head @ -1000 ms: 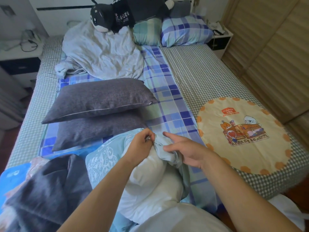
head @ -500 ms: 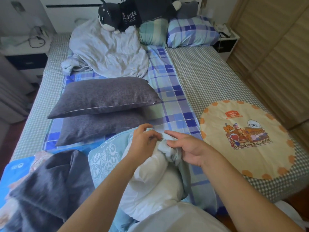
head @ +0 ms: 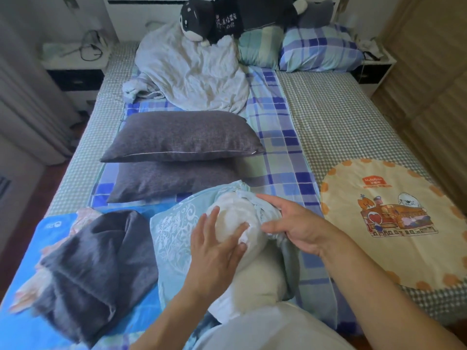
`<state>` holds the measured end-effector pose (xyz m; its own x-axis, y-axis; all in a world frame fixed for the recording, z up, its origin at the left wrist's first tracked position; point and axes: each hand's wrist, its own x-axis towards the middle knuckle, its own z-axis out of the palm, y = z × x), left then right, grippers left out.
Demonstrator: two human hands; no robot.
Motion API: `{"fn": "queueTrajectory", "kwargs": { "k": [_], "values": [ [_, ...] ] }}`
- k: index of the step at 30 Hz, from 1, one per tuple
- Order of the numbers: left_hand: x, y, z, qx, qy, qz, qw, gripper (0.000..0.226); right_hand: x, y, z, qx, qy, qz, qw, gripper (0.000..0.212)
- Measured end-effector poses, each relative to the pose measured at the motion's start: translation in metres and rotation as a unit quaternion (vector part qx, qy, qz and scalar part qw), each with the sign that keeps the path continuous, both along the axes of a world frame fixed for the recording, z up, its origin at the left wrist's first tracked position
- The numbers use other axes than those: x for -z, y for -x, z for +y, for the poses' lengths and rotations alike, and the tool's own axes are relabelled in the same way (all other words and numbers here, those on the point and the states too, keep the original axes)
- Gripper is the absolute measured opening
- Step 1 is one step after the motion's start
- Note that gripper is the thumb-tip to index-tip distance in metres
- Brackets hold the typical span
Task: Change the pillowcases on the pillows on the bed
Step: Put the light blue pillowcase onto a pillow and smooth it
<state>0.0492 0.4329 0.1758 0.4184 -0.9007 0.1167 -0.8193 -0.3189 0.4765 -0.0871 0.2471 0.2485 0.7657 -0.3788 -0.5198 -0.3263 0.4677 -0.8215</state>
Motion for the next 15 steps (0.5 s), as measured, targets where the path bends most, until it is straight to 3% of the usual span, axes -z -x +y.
{"fn": "queueTrajectory", "kwargs": {
  "k": [2,5,7,11,15],
  "values": [
    [-0.004,0.004,-0.002,0.011,-0.007,-0.024,1.000,0.042,-0.005,0.000,0.006,0.043,0.075,0.047,0.995,0.076],
    [-0.010,0.008,-0.015,-0.034,-0.013,-0.031,0.999,0.042,-0.008,-0.007,0.028,0.038,0.247,0.145,0.957,0.078],
    [-0.011,0.011,-0.028,-0.057,-0.015,-0.019,0.998,0.038,-0.004,-0.013,0.043,0.056,0.296,0.168,0.938,0.077],
    [-0.007,0.021,-0.046,-0.067,-0.027,0.065,0.995,0.017,0.002,-0.017,0.053,0.107,0.260,0.156,0.947,0.067],
    [-0.012,0.034,-0.054,-0.154,0.031,0.322,0.933,0.027,0.007,-0.008,0.046,0.141,0.172,0.127,0.967,0.060]
  ]
}}
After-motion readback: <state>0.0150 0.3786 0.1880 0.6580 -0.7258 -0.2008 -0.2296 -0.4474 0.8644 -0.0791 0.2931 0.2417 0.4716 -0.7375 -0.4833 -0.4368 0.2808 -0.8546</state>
